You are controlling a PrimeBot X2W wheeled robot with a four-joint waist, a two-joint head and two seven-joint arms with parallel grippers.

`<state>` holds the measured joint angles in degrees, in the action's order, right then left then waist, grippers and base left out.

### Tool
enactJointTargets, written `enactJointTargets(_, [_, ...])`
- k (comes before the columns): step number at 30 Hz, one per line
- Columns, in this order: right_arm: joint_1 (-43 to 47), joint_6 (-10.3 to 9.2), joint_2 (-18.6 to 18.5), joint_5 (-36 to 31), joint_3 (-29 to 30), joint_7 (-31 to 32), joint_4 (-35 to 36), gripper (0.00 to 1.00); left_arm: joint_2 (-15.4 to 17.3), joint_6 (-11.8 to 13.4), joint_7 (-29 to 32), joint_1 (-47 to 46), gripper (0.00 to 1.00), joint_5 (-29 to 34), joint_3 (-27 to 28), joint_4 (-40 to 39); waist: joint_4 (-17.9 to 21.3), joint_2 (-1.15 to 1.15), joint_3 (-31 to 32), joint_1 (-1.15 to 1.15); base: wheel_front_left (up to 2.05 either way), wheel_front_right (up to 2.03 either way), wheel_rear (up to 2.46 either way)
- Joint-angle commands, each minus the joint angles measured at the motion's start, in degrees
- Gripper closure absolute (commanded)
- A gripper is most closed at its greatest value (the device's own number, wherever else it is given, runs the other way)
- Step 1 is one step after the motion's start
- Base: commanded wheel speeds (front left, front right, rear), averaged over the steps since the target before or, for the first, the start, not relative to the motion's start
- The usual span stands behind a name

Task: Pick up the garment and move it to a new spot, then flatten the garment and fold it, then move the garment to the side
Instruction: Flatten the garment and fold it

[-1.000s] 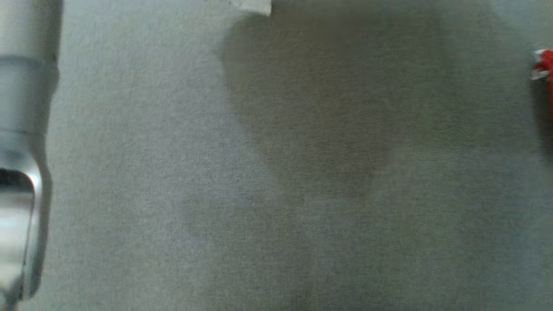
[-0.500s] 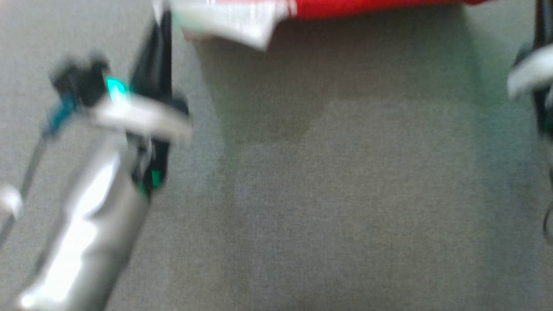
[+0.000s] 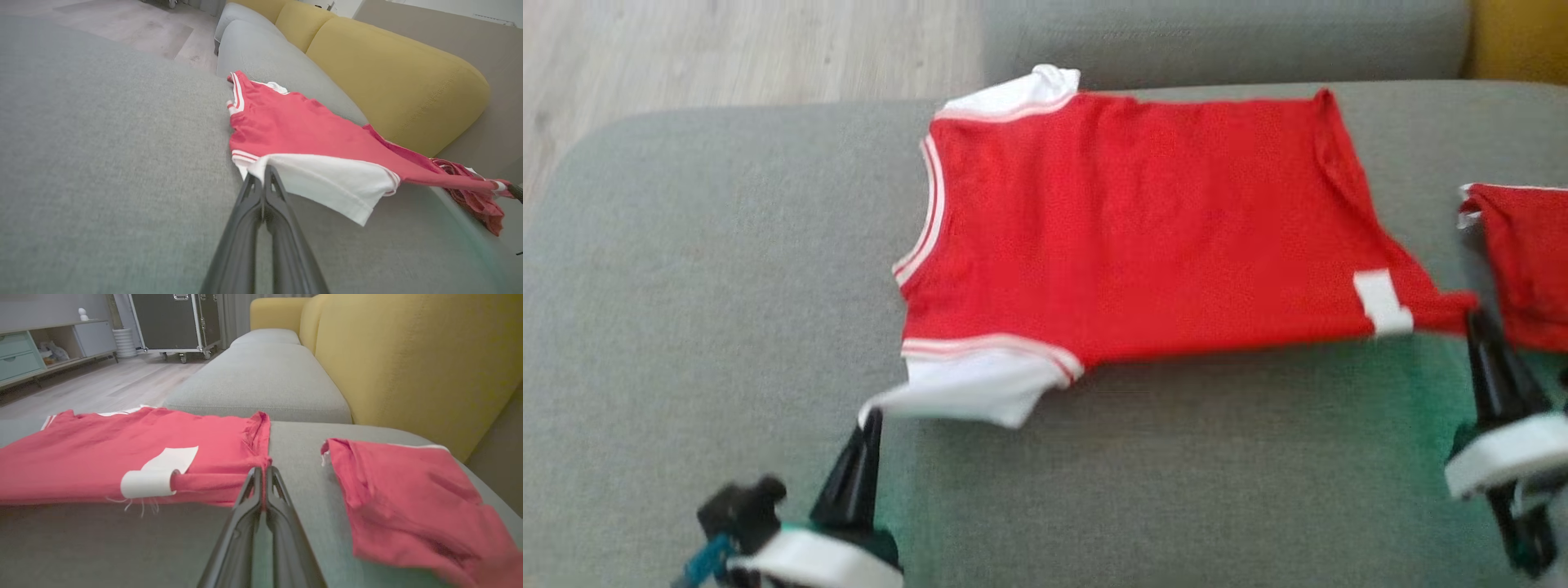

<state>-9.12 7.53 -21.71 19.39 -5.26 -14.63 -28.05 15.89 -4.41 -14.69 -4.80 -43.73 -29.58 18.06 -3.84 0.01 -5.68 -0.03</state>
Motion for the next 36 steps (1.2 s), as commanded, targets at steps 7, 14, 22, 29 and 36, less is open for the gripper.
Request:
enactJointTargets(7, [5.3,-0.04,1.0,-1.1,2.4,1.9,7.7,1.0,2.0,3.0,1.0,3.6,1.0,-1.5,2.4,-6.6,1.1,-0.01,0.9,0.03,0.0,0.0,0.0])
enactJointTargets(14, [1.7,-0.04,2.4,-2.0,4.6,4.5,9.6,1.0,0.7,3.1,1.3,-4.7,1.0,-1.5,3.8,-7.9,0.7,-0.01,-3.4,0.03,0.0,0.0,0.0])
enactJointTargets(22, [-9.5,-0.04,1.2,-2.9,1.7,6.6,6.0,1.0,-1.6,1.3,1.2,-21.5,1.0,0.1,4.8,-0.5,1.2,-0.01,-10.1,0.03,0.0,0.0,0.0])
enactJointTargets(29, [-16.5,-0.04,1.1,-3.8,-0.6,6.9,1.4,1.0,-3.3,-1.1,0.6,-31.0,1.0,1.5,3.7,7.9,1.7,-0.01,-14.3,0.03,0.0,0.0,0.0])
enactJointTargets(36, [-20.6,-0.04,2.2,-4.2,-1.8,4.0,-4.2,0.34,-4.9,-2.6,-0.2,-34.3,0.0,2.8,3.5,14.2,2.0,-0.01,-15.1,0.03,0.0,0.0,0.0])
